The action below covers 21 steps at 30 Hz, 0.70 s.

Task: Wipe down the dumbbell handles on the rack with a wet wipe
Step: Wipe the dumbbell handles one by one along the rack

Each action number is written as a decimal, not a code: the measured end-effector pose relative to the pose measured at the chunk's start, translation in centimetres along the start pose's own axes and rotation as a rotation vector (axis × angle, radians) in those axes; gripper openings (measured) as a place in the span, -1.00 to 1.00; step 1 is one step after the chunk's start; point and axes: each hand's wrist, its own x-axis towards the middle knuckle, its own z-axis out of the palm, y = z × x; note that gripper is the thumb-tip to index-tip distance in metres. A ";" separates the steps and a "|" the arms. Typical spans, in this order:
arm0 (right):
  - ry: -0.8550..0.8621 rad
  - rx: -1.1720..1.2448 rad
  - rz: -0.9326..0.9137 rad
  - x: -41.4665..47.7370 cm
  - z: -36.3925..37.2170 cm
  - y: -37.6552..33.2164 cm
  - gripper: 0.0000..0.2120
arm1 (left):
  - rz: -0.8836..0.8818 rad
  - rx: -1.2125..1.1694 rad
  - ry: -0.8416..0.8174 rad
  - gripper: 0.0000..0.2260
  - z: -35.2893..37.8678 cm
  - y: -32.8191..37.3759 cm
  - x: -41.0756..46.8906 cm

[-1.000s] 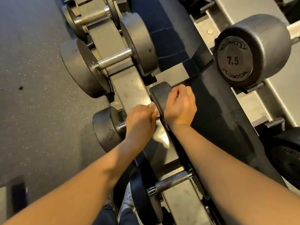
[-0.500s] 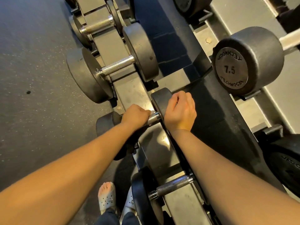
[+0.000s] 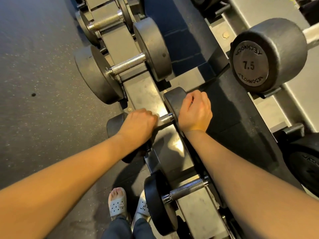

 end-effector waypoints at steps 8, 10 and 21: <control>0.000 -0.016 0.004 0.1 0.0 0.0 -0.58 | -0.409 -0.673 -0.014 -0.90 -1.3 0.5 2.1; 0.012 -0.024 -0.002 0.0 0.1 0.0 -0.58 | -0.428 -0.833 -0.029 -0.86 -0.6 2.4 3.1; 0.005 -0.004 -0.010 0.0 0.2 0.1 -0.60 | -0.403 -0.530 -0.578 -0.93 -3.3 -2.6 5.9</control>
